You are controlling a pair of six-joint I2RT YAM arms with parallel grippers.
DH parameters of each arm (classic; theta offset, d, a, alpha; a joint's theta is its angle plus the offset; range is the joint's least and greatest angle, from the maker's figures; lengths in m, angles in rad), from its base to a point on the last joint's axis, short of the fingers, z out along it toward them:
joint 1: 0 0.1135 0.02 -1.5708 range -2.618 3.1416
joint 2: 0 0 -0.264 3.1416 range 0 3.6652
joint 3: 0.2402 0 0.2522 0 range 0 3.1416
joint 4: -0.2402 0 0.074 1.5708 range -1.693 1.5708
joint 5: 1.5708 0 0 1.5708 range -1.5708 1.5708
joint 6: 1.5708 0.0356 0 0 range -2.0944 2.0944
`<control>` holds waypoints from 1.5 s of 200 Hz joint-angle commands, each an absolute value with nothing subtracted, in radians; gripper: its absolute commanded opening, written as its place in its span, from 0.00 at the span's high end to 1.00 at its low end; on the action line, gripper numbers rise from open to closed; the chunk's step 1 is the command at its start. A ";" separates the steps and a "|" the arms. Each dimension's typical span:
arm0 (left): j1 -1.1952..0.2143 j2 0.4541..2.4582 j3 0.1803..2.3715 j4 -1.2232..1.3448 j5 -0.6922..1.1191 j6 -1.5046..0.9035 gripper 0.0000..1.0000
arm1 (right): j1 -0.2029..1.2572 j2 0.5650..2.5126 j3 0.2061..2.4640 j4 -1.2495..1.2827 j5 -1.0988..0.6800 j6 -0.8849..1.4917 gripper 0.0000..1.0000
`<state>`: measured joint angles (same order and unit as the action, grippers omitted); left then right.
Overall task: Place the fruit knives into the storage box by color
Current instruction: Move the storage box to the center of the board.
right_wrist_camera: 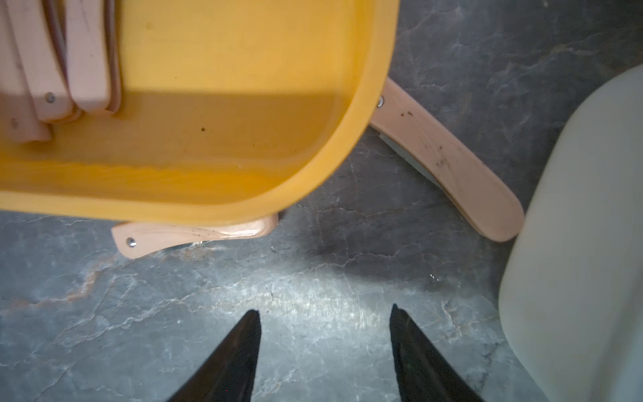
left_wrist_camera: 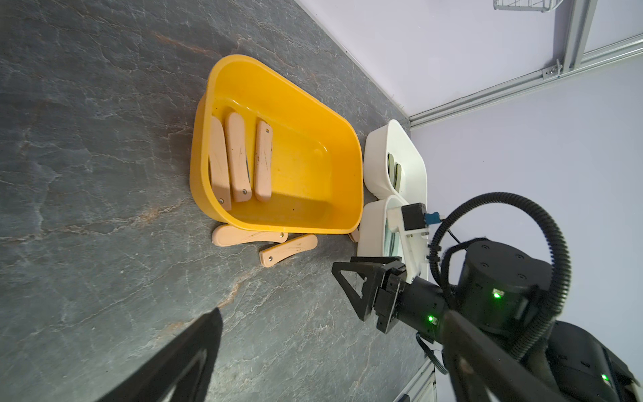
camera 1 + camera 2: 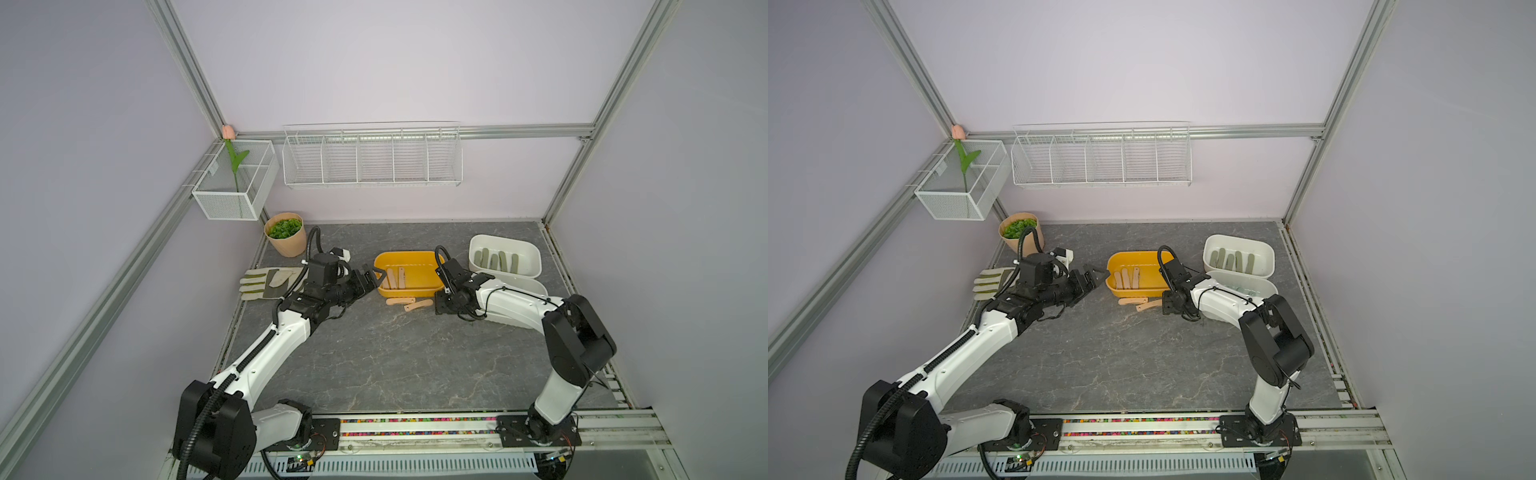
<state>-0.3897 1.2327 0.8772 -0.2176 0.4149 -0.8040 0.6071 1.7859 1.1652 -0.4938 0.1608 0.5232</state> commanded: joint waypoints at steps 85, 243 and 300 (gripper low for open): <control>-0.396 1.253 0.900 -0.199 0.401 -0.810 0.01 | 0.599 1.942 1.352 -0.531 0.110 0.472 0.44; -0.465 1.307 0.890 -0.148 0.383 -0.828 0.01 | 0.604 1.999 1.464 -0.562 0.056 0.475 0.46; -0.562 1.475 0.941 -0.065 0.376 -0.840 0.01 | 0.540 1.890 1.330 -0.529 0.081 0.483 0.46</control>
